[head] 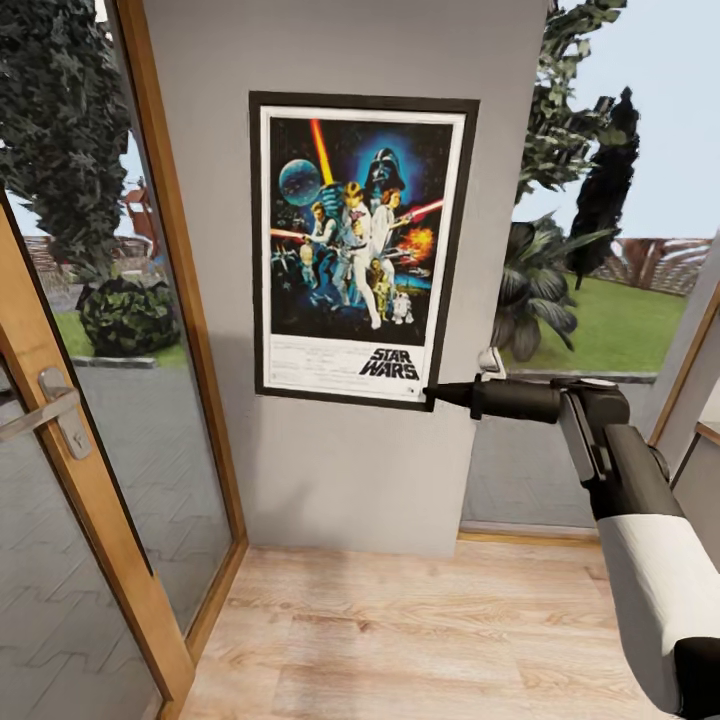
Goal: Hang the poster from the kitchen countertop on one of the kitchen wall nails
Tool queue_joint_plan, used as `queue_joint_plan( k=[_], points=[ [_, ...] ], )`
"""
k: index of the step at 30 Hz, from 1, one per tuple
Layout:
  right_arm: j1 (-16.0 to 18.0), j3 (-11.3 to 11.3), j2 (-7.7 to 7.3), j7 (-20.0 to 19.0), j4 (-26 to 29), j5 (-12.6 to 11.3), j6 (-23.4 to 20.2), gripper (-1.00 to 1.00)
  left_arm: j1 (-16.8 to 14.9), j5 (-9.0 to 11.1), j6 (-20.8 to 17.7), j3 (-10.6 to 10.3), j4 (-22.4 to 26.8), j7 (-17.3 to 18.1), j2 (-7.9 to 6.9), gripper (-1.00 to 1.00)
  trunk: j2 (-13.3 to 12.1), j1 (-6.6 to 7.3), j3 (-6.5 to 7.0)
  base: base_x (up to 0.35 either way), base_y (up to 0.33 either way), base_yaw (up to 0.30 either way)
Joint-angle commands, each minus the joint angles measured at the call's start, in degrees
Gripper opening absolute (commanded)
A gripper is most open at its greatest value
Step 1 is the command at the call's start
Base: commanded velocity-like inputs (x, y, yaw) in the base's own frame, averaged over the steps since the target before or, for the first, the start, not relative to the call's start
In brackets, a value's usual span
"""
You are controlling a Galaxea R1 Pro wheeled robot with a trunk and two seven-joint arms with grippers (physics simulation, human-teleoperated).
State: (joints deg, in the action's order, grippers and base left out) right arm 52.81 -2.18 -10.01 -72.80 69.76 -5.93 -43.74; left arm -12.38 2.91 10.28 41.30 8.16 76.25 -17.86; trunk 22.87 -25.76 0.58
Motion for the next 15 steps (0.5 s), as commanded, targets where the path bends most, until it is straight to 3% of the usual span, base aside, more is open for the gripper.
queue_joint_plan(
  k=[1, 7, 15],
  points=[
    [0.15, 0.21, 0.01, 0.2, -0.04, -0.29, -0.66, -1.0, -0.01, 0.3, 0.53, -0.26, -0.07, 0.06, -0.04, 1.0, 0.04, -0.02, -0.03, 0.0, 0.0, 0.0],
    [0.36, 4.5, 0.21, 0.69, 0.0, -0.36, -0.83, -1.0, -0.01, 0.33, 0.53, -0.26, -0.07, 0.09, -0.07, 1.0, 0.04, -0.02, -0.03, 0.0, 0.0, 0.0],
    [0.36, 4.81, 0.34, 0.64, 0.02, -0.37, -0.79, -1.0, -0.01, 0.32, 0.53, -0.26, -0.07, 0.09, -0.07, 1.0, 0.04, -0.02, -0.03, 0.0, 0.0, 0.0]
  ],
)
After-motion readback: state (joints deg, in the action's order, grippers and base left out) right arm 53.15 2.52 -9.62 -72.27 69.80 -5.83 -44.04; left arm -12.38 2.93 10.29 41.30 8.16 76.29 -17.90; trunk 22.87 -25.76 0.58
